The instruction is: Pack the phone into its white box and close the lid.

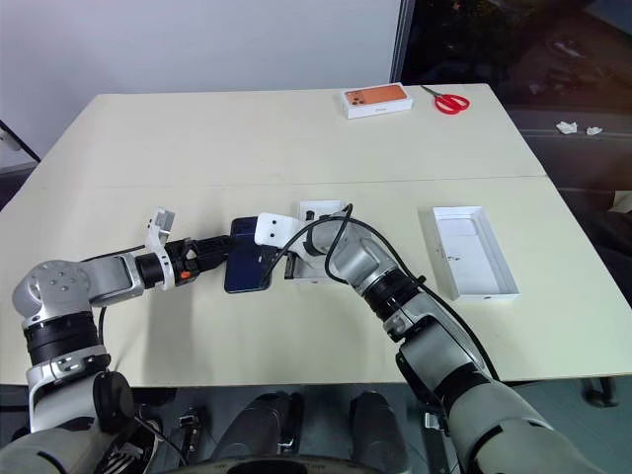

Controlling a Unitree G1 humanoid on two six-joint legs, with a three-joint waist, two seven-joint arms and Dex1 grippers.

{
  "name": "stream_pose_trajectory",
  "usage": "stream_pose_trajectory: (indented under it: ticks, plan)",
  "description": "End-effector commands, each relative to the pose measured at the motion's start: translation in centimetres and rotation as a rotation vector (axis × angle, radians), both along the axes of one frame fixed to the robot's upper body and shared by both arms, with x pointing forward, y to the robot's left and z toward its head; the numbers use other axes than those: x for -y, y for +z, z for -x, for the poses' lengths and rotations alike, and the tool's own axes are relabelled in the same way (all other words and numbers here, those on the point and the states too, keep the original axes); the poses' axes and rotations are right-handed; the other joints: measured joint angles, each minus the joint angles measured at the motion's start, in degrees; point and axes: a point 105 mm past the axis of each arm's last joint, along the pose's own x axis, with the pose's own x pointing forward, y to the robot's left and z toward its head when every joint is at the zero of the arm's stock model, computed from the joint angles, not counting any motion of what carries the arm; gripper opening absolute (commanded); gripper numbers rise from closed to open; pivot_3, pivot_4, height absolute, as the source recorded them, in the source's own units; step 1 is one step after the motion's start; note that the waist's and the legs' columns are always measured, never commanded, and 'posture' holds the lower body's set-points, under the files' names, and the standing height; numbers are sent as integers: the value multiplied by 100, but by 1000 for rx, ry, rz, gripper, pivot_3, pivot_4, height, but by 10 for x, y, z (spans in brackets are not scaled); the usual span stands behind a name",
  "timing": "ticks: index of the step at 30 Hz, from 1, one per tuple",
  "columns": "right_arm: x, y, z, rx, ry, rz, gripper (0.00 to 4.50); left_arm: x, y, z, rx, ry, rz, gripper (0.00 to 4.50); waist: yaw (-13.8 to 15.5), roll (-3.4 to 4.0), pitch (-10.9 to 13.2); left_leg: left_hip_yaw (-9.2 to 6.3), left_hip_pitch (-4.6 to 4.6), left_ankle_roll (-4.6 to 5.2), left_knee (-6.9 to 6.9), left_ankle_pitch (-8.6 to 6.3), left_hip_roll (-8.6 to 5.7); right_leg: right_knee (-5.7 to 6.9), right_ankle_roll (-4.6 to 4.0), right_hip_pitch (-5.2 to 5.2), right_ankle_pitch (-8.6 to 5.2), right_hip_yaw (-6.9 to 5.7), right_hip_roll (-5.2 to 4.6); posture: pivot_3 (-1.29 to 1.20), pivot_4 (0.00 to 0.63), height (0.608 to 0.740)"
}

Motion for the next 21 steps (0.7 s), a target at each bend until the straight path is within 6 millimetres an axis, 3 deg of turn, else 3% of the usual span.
stream_pose_trajectory:
  ticks: [1,7,13,18,21]
  plan:
    - [-17,13,7,24,53,-48,34,-6,-14,13,-101,-27,-90,4498,-16,-4,3,1,0,-1,-3,0,1,0,0,-2,0,2,0,0,150,740]
    - [-14,10,7,18,50,-42,34,-35,-10,19,-114,21,-133,4498,-163,-10,5,10,-5,-14,-34,9,8,0,0,-30,0,13,6,0,150,740]
    - [-12,10,6,24,44,-39,34,-47,-12,23,-128,57,-133,4498,-163,-11,5,13,-5,-40,-66,26,20,3,0,-51,0,18,16,0,150,740]
    - [-14,10,6,27,52,-39,34,-20,-22,16,-147,27,-48,4498,-129,-11,3,12,-4,-41,-66,26,20,4,0,-50,0,17,15,0,150,740]
    - [-18,12,8,26,67,-45,34,12,-31,9,-149,-21,0,4498,3,-14,1,6,-4,-41,-61,27,12,3,0,-40,0,11,6,0,150,740]
